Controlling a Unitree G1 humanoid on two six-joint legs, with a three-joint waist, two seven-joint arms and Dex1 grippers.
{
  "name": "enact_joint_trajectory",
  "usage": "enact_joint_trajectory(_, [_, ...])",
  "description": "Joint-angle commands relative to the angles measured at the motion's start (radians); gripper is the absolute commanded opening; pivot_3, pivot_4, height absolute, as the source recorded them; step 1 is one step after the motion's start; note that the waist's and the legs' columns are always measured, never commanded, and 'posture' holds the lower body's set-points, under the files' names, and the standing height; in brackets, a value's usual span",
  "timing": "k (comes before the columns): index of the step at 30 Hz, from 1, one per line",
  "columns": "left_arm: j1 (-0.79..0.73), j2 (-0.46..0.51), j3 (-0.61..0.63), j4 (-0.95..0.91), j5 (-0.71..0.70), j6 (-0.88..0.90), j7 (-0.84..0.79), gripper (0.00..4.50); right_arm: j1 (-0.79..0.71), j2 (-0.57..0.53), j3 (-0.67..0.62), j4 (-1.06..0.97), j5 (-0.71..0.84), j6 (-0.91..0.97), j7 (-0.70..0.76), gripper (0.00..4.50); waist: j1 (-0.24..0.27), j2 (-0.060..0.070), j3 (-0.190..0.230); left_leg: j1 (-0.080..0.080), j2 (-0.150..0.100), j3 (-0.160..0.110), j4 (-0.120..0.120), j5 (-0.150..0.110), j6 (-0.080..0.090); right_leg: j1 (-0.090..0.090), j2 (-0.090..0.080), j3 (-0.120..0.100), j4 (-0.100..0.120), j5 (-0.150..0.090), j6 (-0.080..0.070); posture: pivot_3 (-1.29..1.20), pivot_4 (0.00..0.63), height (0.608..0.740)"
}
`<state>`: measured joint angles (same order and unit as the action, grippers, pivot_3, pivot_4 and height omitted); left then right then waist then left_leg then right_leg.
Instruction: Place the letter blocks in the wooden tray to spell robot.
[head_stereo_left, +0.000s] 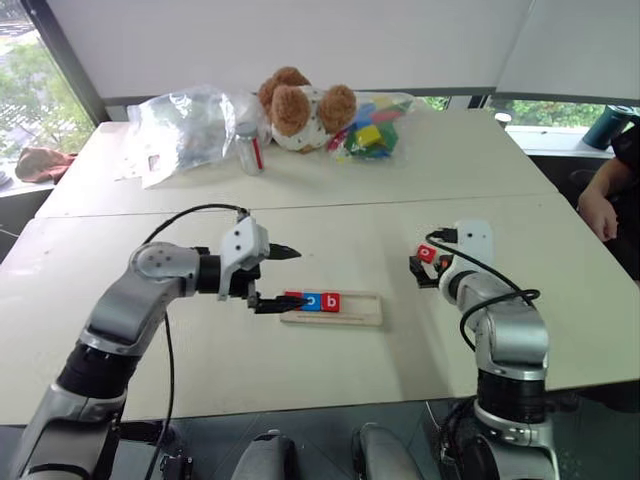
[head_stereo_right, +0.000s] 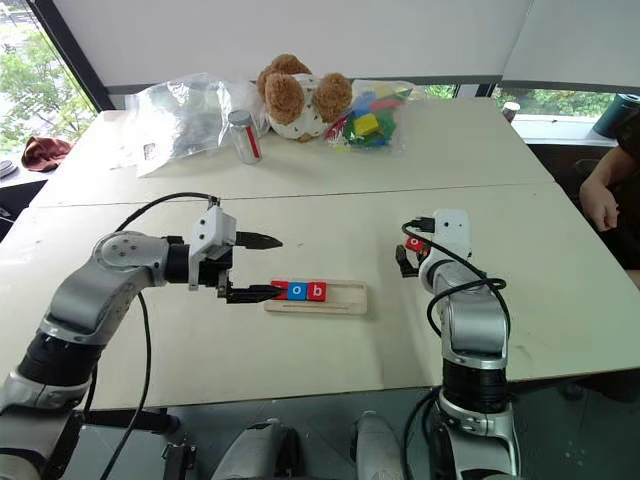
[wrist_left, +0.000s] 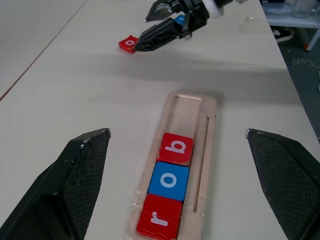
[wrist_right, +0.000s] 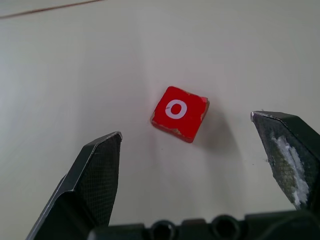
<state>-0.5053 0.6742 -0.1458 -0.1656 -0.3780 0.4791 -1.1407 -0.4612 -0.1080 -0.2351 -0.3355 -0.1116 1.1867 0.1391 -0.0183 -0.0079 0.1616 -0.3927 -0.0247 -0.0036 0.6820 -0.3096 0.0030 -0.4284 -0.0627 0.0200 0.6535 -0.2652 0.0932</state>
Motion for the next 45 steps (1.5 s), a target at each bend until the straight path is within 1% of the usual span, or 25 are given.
enact_joint_trajectory(1, [-0.012,0.003,-0.006,0.015,0.018,-0.034,-0.01,4.5,-0.03,0.051,-0.027,-0.041,0.011,0.024,-0.068,4.46,0.0,0.0,0.0,0.0,0.0,-0.001,0.0,0.0,0.0,0.0,0.0,-0.001,0.0,0.0,0.0,0.0,0.15,0.74])
enact_joint_trajectory(5, [0.002,-0.007,-0.008,0.016,0.028,-0.039,0.003,4.5,-0.028,0.109,-0.02,0.013,0.002,-0.004,-0.143,4.46,0.0,0.0,0.0,0.0,0.0,-0.001,-0.001,0.0,0.0,0.0,0.0,-0.001,0.0,0.0,0.0,0.0,0.15,0.74])
enact_joint_trajectory(7, [0.009,-0.01,-0.007,0.008,0.028,-0.035,0.01,4.5,-0.033,0.12,-0.019,0.047,0.008,-0.028,-0.162,4.46,0.001,0.0,0.0,0.0,0.0,-0.001,-0.001,0.0,0.0,0.0,0.0,-0.001,0.0,0.0,0.0,0.0,0.15,0.74])
enact_joint_trajectory(12, [0.031,-0.011,-0.005,-0.014,0.029,-0.028,0.029,4.5,-0.086,0.116,-0.022,0.228,0.026,-0.136,-0.199,4.46,-0.003,0.0,0.0,0.0,0.0,-0.001,0.0,0.0,0.0,0.001,0.0,-0.001,0.0,0.0,0.0,0.0,0.15,0.74])
enact_joint_trajectory(14, [0.037,-0.009,-0.006,-0.02,0.029,-0.028,0.034,4.5,-0.1,0.107,-0.023,0.277,0.032,-0.167,-0.207,3.95,-0.004,0.0,0.0,0.001,0.0,-0.001,0.0,0.0,0.0,0.001,0.0,-0.001,0.0,0.0,0.0,0.0,0.15,0.74])
enact_joint_trajectory(15, [0.039,-0.007,-0.005,-0.022,0.028,-0.027,0.036,4.5,-0.104,0.104,-0.023,0.296,0.035,-0.181,-0.21,3.58,-0.003,0.0,0.0,0.001,0.0,-0.001,-0.001,0.0,0.0,0.001,0.0,-0.001,0.0,0.0,0.0,0.0,0.15,0.74])
enact_joint_trajectory(16, [0.042,-0.005,-0.004,-0.024,0.027,-0.026,0.038,4.5,-0.107,0.099,-0.017,0.313,0.039,-0.19,-0.204,3.16,-0.003,0.0,0.0,0.001,0.0,-0.001,-0.001,0.0,0.0,0.001,0.0,-0.001,0.0,0.0,0.0,0.0,0.15,0.74])
enact_joint_trajectory(18, [0.046,-0.002,-0.001,-0.026,0.028,-0.026,0.041,4.5,-0.108,0.09,-0.005,0.331,0.04,-0.198,-0.205,2.12,-0.003,0.0,0.0,0.001,0.0,-0.001,-0.001,0.0,0.0,0.001,0.0,-0.001,0.0,0.0,0.0,0.0,0.15,0.74])
enact_joint_trajectory(20, [0.047,-0.002,-0.001,-0.026,0.028,-0.026,0.044,4.5,-0.102,0.085,-0.004,0.334,0.043,-0.199,-0.215,1.24,-0.002,0.0,0.0,0.001,0.0,-0.001,-0.001,0.0,0.0,0.001,0.0,-0.001,0.0,0.0,0.0,0.0,0.15,0.74])
enact_joint_trajectory(21, [0.047,-0.002,-0.001,-0.026,0.027,-0.026,0.045,4.5,-0.1,0.084,-0.007,0.334,0.047,-0.198,-0.22,1.17,-0.002,0.0,0.0,0.001,0.0,-0.001,0.0,0.0,0.0,0.002,0.0,-0.001,0.0,0.0,0.0,0.0,0.15,0.74])
enact_joint_trajectory(23, [0.049,-0.003,-0.003,-0.028,0.028,-0.027,0.048,4.5,-0.094,0.079,-0.006,0.323,0.052,-0.19,-0.221,1.17,-0.001,0.0,0.0,0.001,0.0,-0.001,0.0,0.0,0.0,0.002,0.0,-0.001,0.0,0.0,0.0,0.0,0.15,0.74])
enact_joint_trajectory(25, [0.049,-0.004,-0.01,-0.026,0.034,-0.032,0.049,4.5,-0.077,0.043,0.035,0.279,0.044,-0.183,-0.194,1.17,0.0,0.0,0.0,0.001,0.0,-0.001,0.0,0.0,0.0,0.002,0.0,-0.001,0.0,0.0,0.0,0.0,0.15,0.74])
enact_joint_trajectory(28, [0.044,-0.001,-0.014,-0.023,0.033,-0.034,0.038,4.5,-0.026,-0.028,0.093,0.118,0.052,-0.12,-0.134,1.17,0.006,0.0,0.0,0.001,0.0,-0.002,0.0,0.0,0.001,0.002,0.0,-0.001,-0.001,0.0,0.0,0.0,0.15,0.74])
enact_joint_trajectory(30, [0.037,0.008,-0.013,-0.015,0.029,-0.037,0.02,4.5,0.028,-0.066,0.115,-0.043,0.067,-0.013,-0.102,1.17,0.006,0.0,0.0,-0.001,0.0,-0.002,-0.001,-0.001,0.001,0.001,0.0,-0.001,-0.002,0.0,0.0,0.0,0.15,0.74])
enact_joint_trajectory(32, [0.029,0.015,-0.014,-0.004,0.026,-0.043,-0.002,4.5,0.094,-0.08,0.129,-0.209,0.09,0.118,-0.08,1.17,0.005,0.0,0.0,-0.001,0.0,-0.002,-0.001,-0.001,0.002,0.0,0.0,-0.001,-0.003,0.0,0.0,0.0,0.15,0.74])
enact_joint_trajectory(34, [0.022,0.015,-0.018,0.005,0.024,-0.047,-0.021,4.5,0.139,-0.076,0.134,-0.312,0.101,0.216,-0.073,1.17,0.002,0.0,0.0,-0.002,0.001,-0.002,-0.002,-0.001,0.002,0.0,0.0,-0.002,-0.003,0.0,0.0,0.0,0.15,0.74])
enact_joint_trajectory(37, [0.014,0.015,-0.031,0.013,0.03,-0.053,-0.041,4.5,0.168,-0.022,0.107,-0.373,0.103,0.309,-0.088,1.17,-0.001,0.0,0.0,-0.001,0.001,-0.001,-0.001,-0.001,0.002,0.001,0.001,-0.001,-0.002,0.0,0.0,0.0,0.15,0.74])
enact_joint_trajectory(41, [-0.002,0.004,-0.04,0.037,0.042,-0.065,-0.052,4.5,0.18,0.081,0.08,-0.382,0.096,0.372,-0.114,1.17,0.001,0.0,0.0,0.001,0.001,-0.002,0.0,-0.001,0.002,0.002,0.001,-0.001,-0.001,0.0,0.0,0.0,0.15,0.74])
enact_joint_trajectory(45, [-0.006,-0.005,-0.042,0.046,0.051,-0.073,-0.056,4.5,0.172,0.108,0.081,-0.348,0.093,0.361,-0.127,1.17,0.001,0.0,0.0,0.001,0.0,-0.002,0.0,-0.001,0.002,0.002,0.001,-0.002,-0.002,0.0,0.0,0.0,0.15,0.74])
